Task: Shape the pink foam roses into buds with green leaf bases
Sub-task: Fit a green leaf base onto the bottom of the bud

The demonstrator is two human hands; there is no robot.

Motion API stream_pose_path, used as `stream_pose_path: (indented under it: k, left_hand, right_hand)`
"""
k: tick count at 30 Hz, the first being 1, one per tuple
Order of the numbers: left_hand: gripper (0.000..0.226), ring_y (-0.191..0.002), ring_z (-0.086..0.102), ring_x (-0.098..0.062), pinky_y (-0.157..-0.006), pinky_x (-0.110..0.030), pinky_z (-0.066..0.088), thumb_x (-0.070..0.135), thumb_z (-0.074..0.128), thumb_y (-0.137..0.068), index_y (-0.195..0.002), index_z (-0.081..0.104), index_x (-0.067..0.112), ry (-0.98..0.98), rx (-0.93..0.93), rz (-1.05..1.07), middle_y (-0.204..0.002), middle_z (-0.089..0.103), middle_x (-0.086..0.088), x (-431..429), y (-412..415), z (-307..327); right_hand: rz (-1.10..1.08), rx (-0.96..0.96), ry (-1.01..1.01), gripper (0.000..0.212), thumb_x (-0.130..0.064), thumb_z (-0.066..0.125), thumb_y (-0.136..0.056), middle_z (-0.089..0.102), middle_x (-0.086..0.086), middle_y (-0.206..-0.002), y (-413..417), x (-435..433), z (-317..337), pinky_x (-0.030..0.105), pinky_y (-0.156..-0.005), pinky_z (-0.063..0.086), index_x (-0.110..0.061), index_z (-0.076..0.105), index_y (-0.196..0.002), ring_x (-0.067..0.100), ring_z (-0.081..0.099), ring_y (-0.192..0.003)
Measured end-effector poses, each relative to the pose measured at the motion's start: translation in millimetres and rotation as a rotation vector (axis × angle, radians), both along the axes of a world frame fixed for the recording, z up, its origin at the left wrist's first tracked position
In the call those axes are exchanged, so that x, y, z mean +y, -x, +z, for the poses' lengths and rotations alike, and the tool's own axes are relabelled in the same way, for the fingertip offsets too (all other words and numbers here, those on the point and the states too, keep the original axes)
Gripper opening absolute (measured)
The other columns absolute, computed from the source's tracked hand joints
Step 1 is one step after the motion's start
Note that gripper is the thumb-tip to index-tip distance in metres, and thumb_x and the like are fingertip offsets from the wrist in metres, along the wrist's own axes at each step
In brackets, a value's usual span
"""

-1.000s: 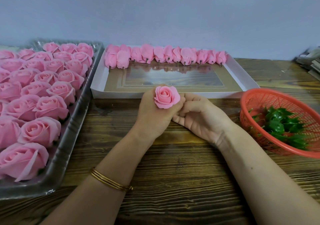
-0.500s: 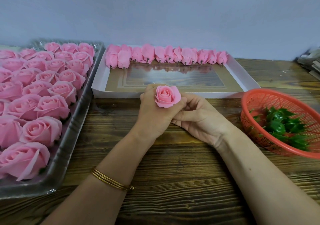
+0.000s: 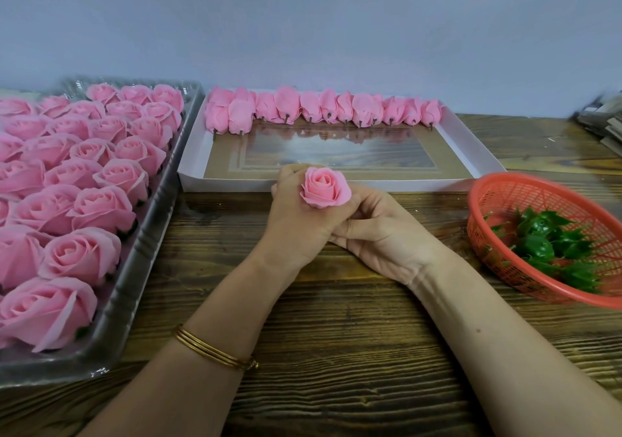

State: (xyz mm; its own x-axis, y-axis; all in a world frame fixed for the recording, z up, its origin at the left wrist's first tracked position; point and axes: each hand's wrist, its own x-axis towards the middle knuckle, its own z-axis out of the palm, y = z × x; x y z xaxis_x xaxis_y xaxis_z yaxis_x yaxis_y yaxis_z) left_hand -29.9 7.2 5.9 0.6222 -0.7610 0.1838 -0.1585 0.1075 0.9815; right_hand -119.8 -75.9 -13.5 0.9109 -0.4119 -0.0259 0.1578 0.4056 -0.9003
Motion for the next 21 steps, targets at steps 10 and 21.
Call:
stream_pose_path:
  k: [10,21]
  left_hand:
    - [0.045,-0.087,0.059,-0.018,-0.075,-0.024,0.048,0.001,0.082,-0.07,-0.072,0.053,0.035,0.033,-0.09,0.047,-0.1,0.061,-0.019,-1.8,-5.4,-7.2]
    - [0.04,-0.087,0.059,-0.018,-0.076,-0.033,0.05,0.003,0.086,-0.066,-0.088,0.06,0.024,0.06,-0.162,0.096,-0.092,0.061,-0.004,-3.1,-8.9,-9.9]
  right_hand:
    - [-0.04,-0.048,0.064,0.038,0.018,0.064,-0.067,0.073,0.009,-0.087,-1.2,0.7,-2.5,0.027,-0.084,0.055,-0.01,0.078,-0.088,0.018,0.069,-0.086]
    - [-0.13,-0.044,0.166,0.039,0.016,0.062,-0.067,0.073,0.001,-0.08,-2.0,0.1,-4.1,0.027,-0.084,0.057,-0.004,0.066,-0.1,0.012,0.069,-0.083]
